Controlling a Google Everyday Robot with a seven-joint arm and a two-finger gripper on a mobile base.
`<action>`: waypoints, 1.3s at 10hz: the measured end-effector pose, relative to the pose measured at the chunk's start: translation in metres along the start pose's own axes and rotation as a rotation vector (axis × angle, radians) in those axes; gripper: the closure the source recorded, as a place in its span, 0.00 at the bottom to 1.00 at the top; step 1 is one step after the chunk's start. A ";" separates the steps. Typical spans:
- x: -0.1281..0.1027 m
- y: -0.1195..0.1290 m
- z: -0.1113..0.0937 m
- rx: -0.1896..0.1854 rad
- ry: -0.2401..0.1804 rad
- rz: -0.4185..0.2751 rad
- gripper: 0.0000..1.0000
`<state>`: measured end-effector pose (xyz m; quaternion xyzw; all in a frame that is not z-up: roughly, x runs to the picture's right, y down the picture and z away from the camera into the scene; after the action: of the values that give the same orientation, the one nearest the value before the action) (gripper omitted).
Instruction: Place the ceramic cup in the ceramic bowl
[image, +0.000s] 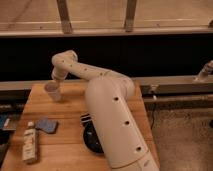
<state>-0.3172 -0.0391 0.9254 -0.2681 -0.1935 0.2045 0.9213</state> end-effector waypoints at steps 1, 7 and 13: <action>-0.001 0.000 -0.002 0.001 0.002 -0.004 1.00; 0.007 -0.011 -0.063 -0.082 0.315 -0.012 1.00; 0.067 0.000 -0.174 -0.055 0.440 0.126 1.00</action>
<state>-0.1796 -0.0790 0.8061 -0.3428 0.0234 0.1928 0.9191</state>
